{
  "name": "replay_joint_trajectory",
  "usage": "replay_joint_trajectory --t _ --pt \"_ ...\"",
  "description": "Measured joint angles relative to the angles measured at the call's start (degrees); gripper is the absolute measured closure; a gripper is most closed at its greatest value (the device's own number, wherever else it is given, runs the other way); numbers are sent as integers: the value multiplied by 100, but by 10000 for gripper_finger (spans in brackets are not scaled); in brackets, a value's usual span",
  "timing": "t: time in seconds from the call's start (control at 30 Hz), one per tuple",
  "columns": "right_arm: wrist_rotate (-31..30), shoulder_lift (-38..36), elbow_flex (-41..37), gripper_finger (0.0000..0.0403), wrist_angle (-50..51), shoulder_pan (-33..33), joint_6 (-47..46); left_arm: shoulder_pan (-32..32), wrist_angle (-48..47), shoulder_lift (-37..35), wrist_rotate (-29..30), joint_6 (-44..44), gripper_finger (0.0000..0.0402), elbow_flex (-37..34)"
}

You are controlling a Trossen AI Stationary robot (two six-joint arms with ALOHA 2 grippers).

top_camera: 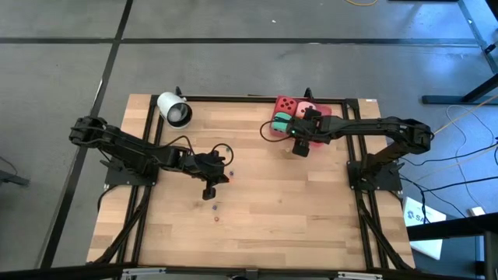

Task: Pick & Place Dice
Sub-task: Put the small light green dice into the red bin

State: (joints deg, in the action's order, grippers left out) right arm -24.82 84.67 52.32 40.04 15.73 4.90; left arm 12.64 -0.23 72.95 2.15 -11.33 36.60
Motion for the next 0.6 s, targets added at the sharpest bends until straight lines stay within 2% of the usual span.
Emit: replay_joint_trajectory --t 0.2,0.33,0.47,0.6 --pt "-546 -79 299 86 304 -116 29 0 0 0 0 0 382 -1" --pt "-542 -288 646 90 367 -232 6 0 0 0 22 13 382 -2" --pt "-132 -587 870 97 188 -373 -288 1 2 -2 234 263 382 -2" --pt "881 -919 876 103 -497 -536 -644 0 0 0 712 453 382 -2"
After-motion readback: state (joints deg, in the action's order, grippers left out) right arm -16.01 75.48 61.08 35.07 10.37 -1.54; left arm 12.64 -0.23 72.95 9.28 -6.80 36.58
